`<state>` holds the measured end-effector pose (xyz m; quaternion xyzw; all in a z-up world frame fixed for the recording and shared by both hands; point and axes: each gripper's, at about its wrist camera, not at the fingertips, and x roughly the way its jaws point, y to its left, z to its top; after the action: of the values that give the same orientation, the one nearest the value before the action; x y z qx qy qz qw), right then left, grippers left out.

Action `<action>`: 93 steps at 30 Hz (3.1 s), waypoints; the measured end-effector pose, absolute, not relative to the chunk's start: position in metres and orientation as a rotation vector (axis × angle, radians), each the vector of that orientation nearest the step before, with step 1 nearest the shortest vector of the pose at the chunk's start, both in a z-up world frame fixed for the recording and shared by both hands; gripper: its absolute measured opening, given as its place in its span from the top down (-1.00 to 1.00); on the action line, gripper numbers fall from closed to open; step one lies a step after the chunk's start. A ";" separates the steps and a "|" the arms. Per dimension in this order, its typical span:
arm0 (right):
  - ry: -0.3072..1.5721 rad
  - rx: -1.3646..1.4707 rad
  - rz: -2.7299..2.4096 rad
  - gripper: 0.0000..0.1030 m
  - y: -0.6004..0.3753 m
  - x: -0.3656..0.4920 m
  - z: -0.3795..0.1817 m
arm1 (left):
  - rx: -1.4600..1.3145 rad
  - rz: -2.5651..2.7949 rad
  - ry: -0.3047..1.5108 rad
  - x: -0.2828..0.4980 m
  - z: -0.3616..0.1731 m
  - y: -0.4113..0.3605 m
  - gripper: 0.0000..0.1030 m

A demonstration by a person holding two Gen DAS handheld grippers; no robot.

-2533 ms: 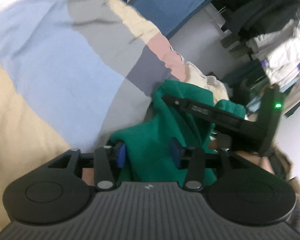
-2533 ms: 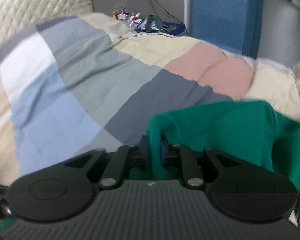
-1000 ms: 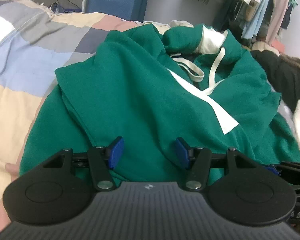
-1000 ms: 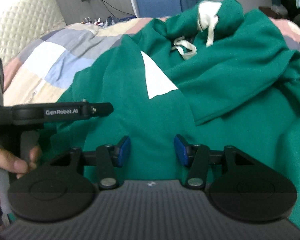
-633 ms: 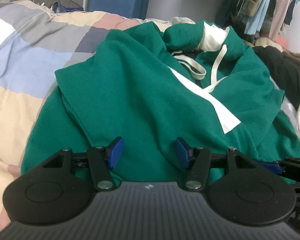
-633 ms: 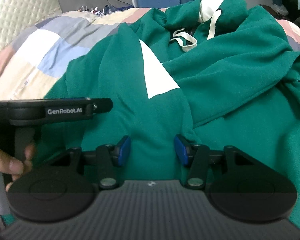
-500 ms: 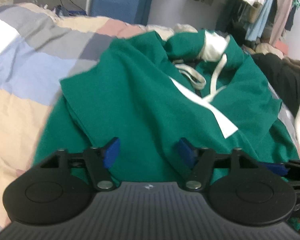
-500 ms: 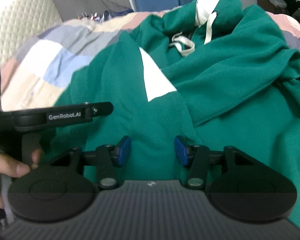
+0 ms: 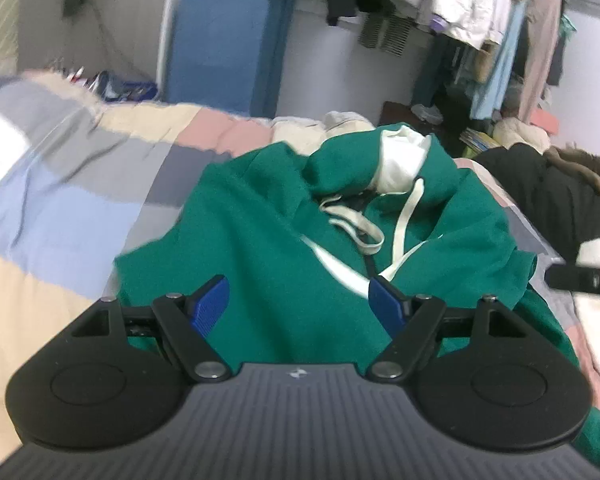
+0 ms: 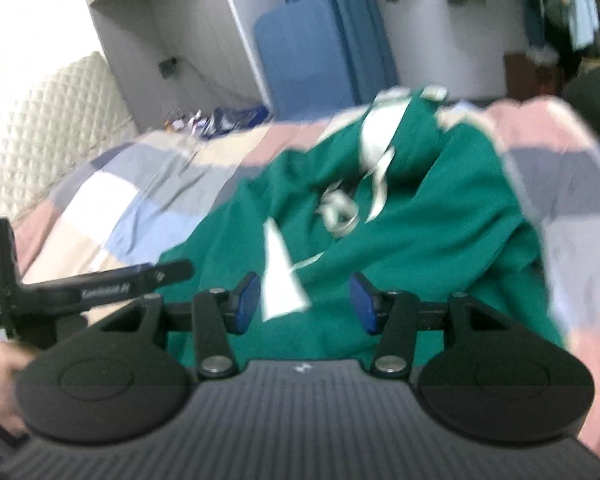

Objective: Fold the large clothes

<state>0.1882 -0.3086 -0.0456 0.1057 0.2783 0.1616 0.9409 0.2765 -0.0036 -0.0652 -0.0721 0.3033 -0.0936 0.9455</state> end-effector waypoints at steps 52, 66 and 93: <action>0.514 0.379 0.382 0.72 -0.350 0.531 0.005 | -0.447 -0.589 0.811 0.666 -0.022 -0.061 0.87; 0.186 0.107 0.476 0.73 -0.294 0.311 0.081 | -0.409 -0.569 0.537 0.430 0.063 -0.009 0.89; 0.640 0.088 0.439 0.14 -0.255 0.062 -0.058 | -0.428 -0.413 0.704 0.139 -0.075 0.032 0.44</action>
<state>0.0620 -0.2554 -0.0581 0.0427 0.3118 0.2138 0.9248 0.1393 0.0324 -0.0749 -0.2067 0.3397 -0.1991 0.8957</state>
